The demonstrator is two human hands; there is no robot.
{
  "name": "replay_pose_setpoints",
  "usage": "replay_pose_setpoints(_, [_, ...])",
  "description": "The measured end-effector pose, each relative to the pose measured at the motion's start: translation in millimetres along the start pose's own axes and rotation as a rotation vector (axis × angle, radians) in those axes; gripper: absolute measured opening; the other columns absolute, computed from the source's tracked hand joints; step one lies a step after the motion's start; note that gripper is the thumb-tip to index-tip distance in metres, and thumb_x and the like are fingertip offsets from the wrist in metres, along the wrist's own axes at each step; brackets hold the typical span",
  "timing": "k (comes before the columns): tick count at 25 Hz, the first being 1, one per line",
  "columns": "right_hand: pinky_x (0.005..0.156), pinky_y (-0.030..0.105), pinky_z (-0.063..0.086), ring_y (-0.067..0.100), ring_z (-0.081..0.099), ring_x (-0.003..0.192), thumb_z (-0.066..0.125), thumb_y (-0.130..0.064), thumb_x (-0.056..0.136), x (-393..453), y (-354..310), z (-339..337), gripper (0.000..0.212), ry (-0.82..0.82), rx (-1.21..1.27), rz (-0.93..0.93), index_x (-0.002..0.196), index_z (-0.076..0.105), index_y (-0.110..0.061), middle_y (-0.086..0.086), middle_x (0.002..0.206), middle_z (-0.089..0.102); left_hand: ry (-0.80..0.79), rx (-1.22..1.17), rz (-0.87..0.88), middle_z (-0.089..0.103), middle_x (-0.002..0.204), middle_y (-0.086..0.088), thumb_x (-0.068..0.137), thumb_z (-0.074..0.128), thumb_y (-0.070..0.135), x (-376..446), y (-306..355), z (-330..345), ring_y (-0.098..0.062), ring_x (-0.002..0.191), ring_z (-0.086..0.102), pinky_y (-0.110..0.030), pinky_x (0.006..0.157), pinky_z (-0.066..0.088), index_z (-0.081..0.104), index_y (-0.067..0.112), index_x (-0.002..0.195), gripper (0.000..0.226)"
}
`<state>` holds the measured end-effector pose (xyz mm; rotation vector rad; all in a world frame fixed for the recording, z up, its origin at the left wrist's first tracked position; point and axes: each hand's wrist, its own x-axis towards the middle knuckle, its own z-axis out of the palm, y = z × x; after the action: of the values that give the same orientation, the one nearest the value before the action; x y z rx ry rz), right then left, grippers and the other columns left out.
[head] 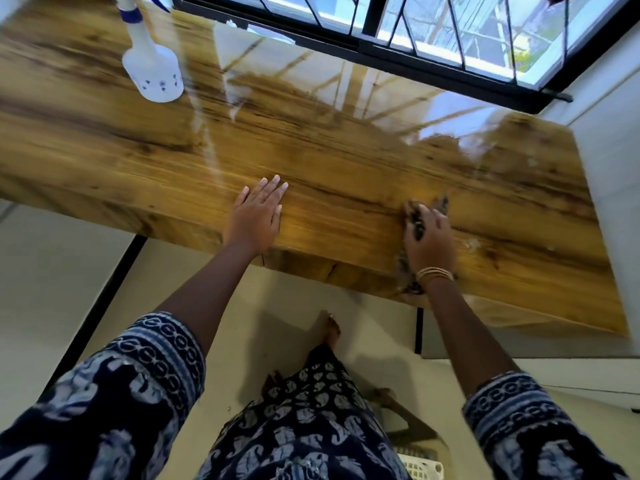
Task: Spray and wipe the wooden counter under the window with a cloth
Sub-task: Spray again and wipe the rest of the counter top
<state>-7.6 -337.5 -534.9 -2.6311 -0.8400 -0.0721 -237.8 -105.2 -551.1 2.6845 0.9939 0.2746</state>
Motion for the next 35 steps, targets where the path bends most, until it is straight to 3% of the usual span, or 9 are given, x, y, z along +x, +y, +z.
replay_pose_setpoints(4, [0.107, 0.047, 0.04, 0.037, 0.044, 0.132, 0.052, -0.028, 0.093, -0.1, 10.0, -6.2, 0.051, 0.097, -0.052, 0.355, 0.142, 0.047, -0.012, 0.021, 0.143, 0.047, 0.004, 0.026, -0.071, 0.02, 0.16, -0.001, 0.101, 0.029, 0.025, -1.5, 12.8, 2.7, -0.019, 0.149, 0.013, -0.044, 0.119, 0.011, 0.024, 0.019, 0.151, 0.051])
replay_pose_setpoints(9, [0.108, 0.043, 0.04, 0.033, 0.048, 0.13, 0.058, -0.03, 0.089, -12.1, -109.1, 39.1, 0.052, -0.063, -0.018, -0.174, 0.139, 0.05, -0.017, 0.016, 0.138, 0.052, -0.042, 0.057, -0.069, 0.016, 0.161, -0.003, 0.102, 0.026, 0.03, 10.7, 49.9, 14.8, -0.024, 0.149, 0.009, -0.046, 0.119, 0.01, 0.02, 0.016, 0.152, 0.053])
replay_pose_setpoints(12, [0.11, 0.043, 0.036, 0.033, 0.044, 0.133, 0.055, -0.034, 0.092, 14.0, -92.7, 37.5, 0.053, -0.089, -0.046, -0.221, 0.142, 0.047, -0.021, 0.014, 0.141, 0.05, -0.069, 0.064, -0.019, 0.015, 0.161, -0.004, 0.102, 0.025, 0.03, 20.8, 71.5, 20.6, -0.022, 0.149, 0.009, -0.045, 0.12, 0.011, 0.02, 0.015, 0.152, 0.052])
replay_pose_setpoints(19, [0.107, 0.049, 0.039, 0.039, 0.042, 0.133, 0.049, -0.035, 0.096, -1.7, 122.0, -39.0, 0.055, 0.196, -0.062, 0.616, 0.148, 0.038, -0.021, 0.019, 0.149, 0.039, -0.125, -0.009, 0.103, 0.013, 0.161, -0.004, 0.102, 0.028, 0.03, 45.0, 131.1, 37.2, -0.02, 0.15, 0.006, -0.043, 0.12, 0.007, 0.019, 0.015, 0.152, 0.053])
replay_pose_setpoints(22, [0.108, 0.052, 0.037, 0.039, 0.038, 0.135, 0.049, -0.034, 0.095, -10.0, 130.0, -41.0, 0.058, 0.238, -0.07, 0.897, 0.149, 0.034, -0.019, 0.02, 0.15, 0.036, -0.138, 0.006, 0.147, 0.012, 0.162, -0.003, 0.102, 0.027, 0.03, 53.1, 150.0, 43.2, -0.02, 0.15, 0.005, -0.042, 0.121, 0.006, 0.018, 0.016, 0.152, 0.053])
replay_pose_setpoints(23, [0.108, 0.05, 0.036, 0.038, 0.039, 0.133, 0.048, -0.033, 0.095, -0.7, 115.5, -36.9, 0.057, 0.237, -0.096, 0.842, 0.148, 0.035, -0.018, 0.02, 0.147, 0.039, -0.145, 0.006, 0.163, 0.012, 0.162, -0.003, 0.102, 0.027, 0.03, 58.6, 155.9, 45.2, -0.019, 0.15, 0.005, -0.042, 0.121, 0.006, 0.018, 0.016, 0.152, 0.053])
replay_pose_setpoints(29, [0.108, 0.044, 0.04, 0.033, 0.047, 0.13, 0.057, -0.031, 0.089, 65.5, -14.4, 21.9, 0.054, -0.038, -0.035, -0.071, 0.141, 0.049, -0.019, 0.015, 0.14, 0.051, -0.158, 0.023, 0.194, 0.01, 0.162, -0.001, 0.1, 0.027, 0.028, 118.1, 178.7, 59.2, -0.016, 0.149, 0.005, -0.04, 0.121, 0.007, 0.017, 0.016, 0.153, 0.054])
replay_pose_setpoints(31, [0.108, 0.043, 0.039, 0.033, 0.046, 0.131, 0.054, -0.034, 0.09, 102.9, 2.0, 19.2, 0.053, -0.034, -0.035, -0.103, 0.141, 0.049, -0.022, 0.013, 0.14, 0.051, -0.16, 0.025, 0.219, 0.012, 0.162, -0.001, 0.1, 0.028, 0.029, 143.6, 182.7, 63.6, -0.016, 0.149, 0.007, -0.04, 0.121, 0.008, 0.019, 0.016, 0.152, 0.055])
replay_pose_setpoints(35, [0.104, 0.041, 0.041, 0.032, 0.049, 0.124, 0.05, -0.031, 0.091, 166.9, 130.6, -20.5, 0.049, 0.156, -0.098, 0.262, 0.139, 0.051, -0.02, 0.013, 0.134, 0.055, -0.167, 0.008, 0.209, 0.014, 0.162, 0.0, 0.1, 0.03, 0.029, 197.5, 197.3, 73.1, -0.016, 0.149, 0.009, -0.04, 0.12, 0.007, 0.02, 0.017, 0.152, 0.054])
